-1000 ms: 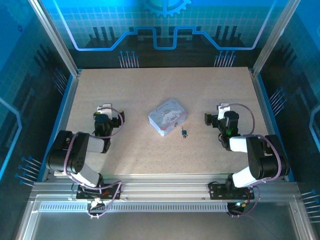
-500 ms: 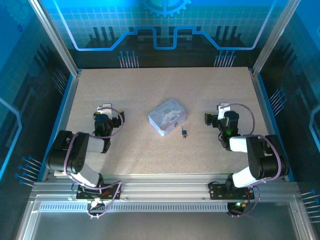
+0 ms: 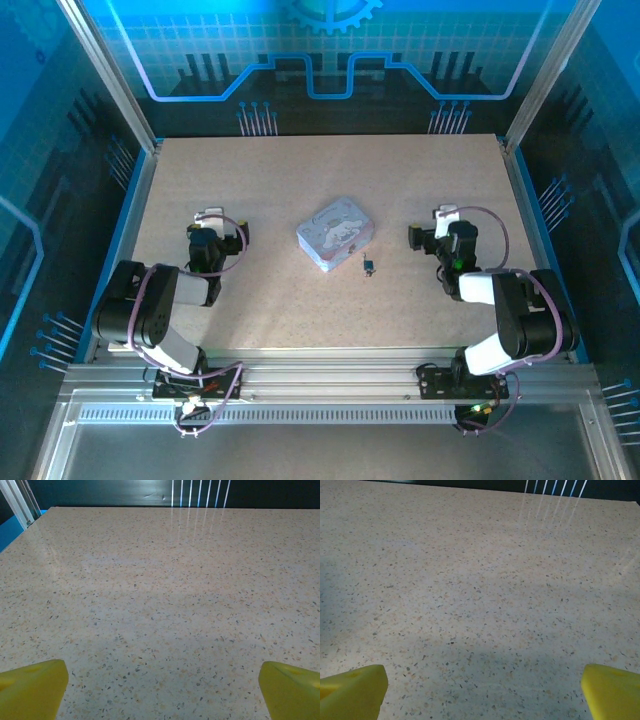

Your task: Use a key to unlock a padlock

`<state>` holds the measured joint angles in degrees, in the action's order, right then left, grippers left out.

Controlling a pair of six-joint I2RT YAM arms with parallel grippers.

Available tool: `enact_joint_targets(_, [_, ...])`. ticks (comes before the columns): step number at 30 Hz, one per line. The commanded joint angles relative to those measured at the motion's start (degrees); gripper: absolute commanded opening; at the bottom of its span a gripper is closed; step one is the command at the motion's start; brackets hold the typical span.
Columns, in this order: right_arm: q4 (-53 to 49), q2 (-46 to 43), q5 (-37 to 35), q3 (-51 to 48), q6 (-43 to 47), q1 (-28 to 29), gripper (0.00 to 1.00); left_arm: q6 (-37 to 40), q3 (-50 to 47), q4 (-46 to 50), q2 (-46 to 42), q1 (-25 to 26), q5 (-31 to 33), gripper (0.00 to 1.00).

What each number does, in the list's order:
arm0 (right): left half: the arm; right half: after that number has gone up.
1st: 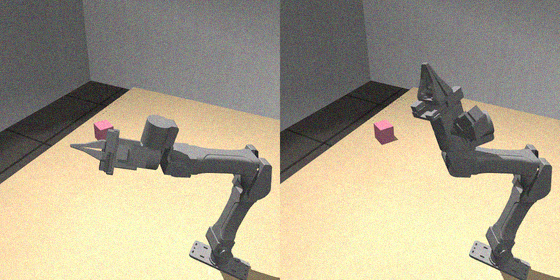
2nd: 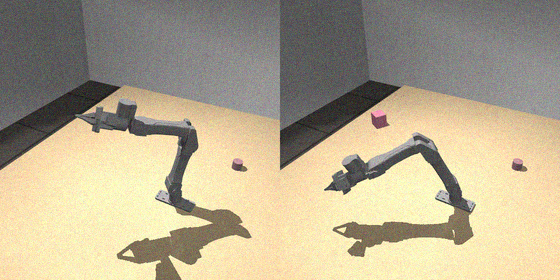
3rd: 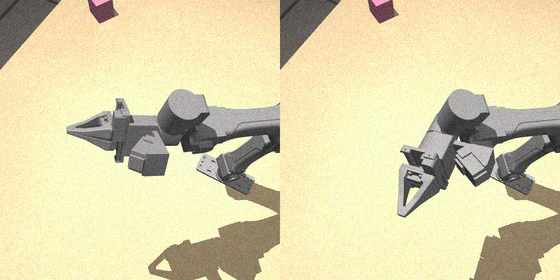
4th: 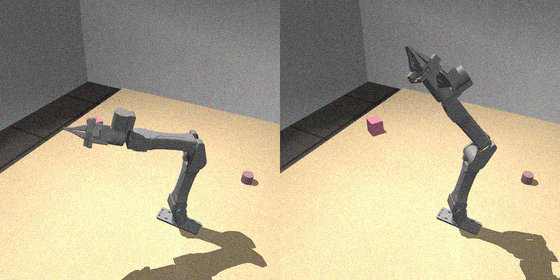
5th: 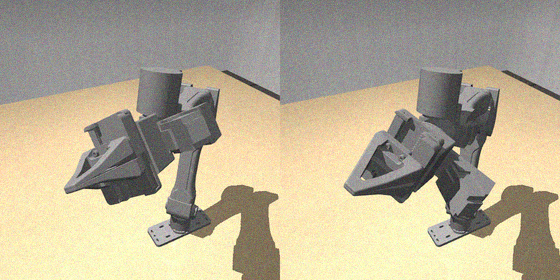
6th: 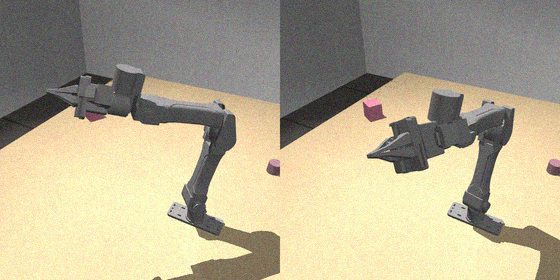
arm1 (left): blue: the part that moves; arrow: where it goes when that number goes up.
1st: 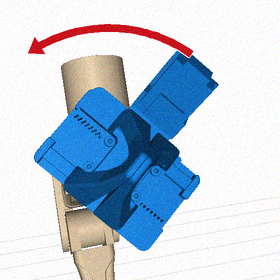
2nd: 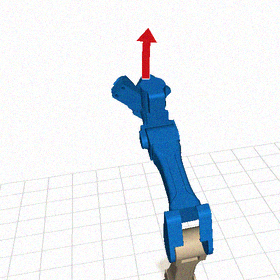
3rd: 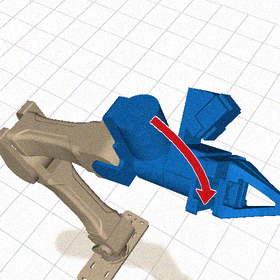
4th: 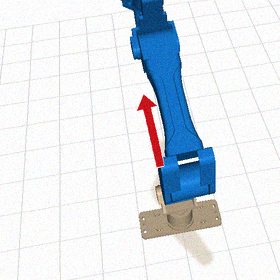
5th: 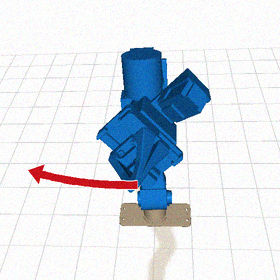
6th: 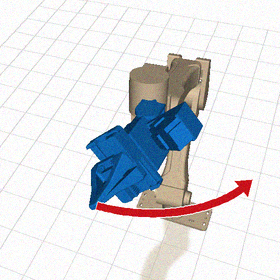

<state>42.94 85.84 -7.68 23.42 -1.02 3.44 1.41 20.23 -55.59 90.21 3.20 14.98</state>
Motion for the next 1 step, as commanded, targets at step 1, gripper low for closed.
enact_joint_targets(1, [0.7, 0.47, 1.65, 1.19, 0.95, 0.36, 1.0, -1.41, 0.6, 0.05, -0.9, -0.2, -0.65, 0.99])
